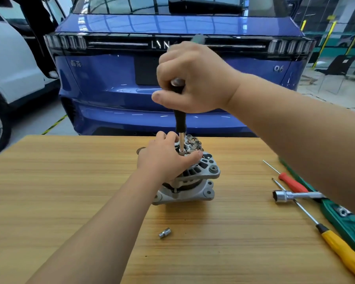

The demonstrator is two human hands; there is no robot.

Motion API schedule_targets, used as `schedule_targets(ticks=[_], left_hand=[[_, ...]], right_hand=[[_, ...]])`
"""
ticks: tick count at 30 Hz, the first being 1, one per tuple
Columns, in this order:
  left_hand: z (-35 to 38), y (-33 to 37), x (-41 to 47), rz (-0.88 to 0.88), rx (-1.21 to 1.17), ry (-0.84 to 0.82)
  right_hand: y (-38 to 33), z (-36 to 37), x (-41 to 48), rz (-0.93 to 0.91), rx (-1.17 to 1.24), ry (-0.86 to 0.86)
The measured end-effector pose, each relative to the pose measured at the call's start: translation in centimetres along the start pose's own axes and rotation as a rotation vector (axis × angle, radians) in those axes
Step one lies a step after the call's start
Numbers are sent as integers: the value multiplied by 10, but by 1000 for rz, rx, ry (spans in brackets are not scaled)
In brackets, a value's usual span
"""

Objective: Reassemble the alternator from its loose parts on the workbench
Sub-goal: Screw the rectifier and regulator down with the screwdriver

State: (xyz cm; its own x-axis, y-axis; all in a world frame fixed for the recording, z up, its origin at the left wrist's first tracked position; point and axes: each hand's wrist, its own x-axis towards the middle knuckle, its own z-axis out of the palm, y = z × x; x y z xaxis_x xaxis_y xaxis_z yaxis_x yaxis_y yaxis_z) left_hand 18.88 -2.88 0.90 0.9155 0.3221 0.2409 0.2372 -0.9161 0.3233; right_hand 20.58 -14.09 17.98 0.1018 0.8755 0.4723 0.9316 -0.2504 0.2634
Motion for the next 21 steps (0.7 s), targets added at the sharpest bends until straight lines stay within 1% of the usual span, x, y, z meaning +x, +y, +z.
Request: schedule_targets(ticks=[1, 2, 4, 5, 6, 7, 9, 10, 11, 12, 14, 15, 16, 17, 18, 20, 21], left_hand=[[-1, 0, 0, -3, -22, -10], [0, 1, -1, -20, -44, -4], [2, 4, -2, -71, -67, 28], [4, 6, -3, -90, -64, 44], [5, 7, -4, -105, -59, 54], [5, 8, -5, -118, -58, 61], [6, 10, -5, -140, -56, 55], [6, 10, -5, -146, -49, 48], [6, 10, -5, -147, -39, 44], [6, 10, -6, -138, -20, 42], [4, 9, -5, -92, 14, 30], [3, 7, -4, -68, 12, 16], [1, 6, -4, -50, -4, 2], [-2, 5, -4, -42, -23, -7], [-2, 5, -4, -46, -41, -9], [-1, 9, -6, -87, -50, 14], [1, 13, -7, -117, -34, 27]], right_hand=[[-2, 0, 1, 4, 8, -21], [-4, 0, 5, 79, -43, -29], [-10, 3, 13, 342, -235, -20], [-12, 5, 14, 462, -288, -13], [-13, 6, 14, 545, -323, -26], [-14, 5, 13, 602, -344, -46], [-12, 4, 8, 656, -343, -68], [-10, 2, 6, 657, -346, -81], [-6, 0, 5, 615, -342, -83], [-2, -1, 2, 496, -318, -72], [0, -4, -2, 169, -132, -37], [1, -5, -4, 72, -26, -36], [1, -3, -4, 57, 22, -34], [1, -1, -2, 127, 0, -25], [1, 1, 1, 249, -85, -16], [6, 8, 9, 594, -303, -46], [7, 9, 9, 717, -355, -83]])
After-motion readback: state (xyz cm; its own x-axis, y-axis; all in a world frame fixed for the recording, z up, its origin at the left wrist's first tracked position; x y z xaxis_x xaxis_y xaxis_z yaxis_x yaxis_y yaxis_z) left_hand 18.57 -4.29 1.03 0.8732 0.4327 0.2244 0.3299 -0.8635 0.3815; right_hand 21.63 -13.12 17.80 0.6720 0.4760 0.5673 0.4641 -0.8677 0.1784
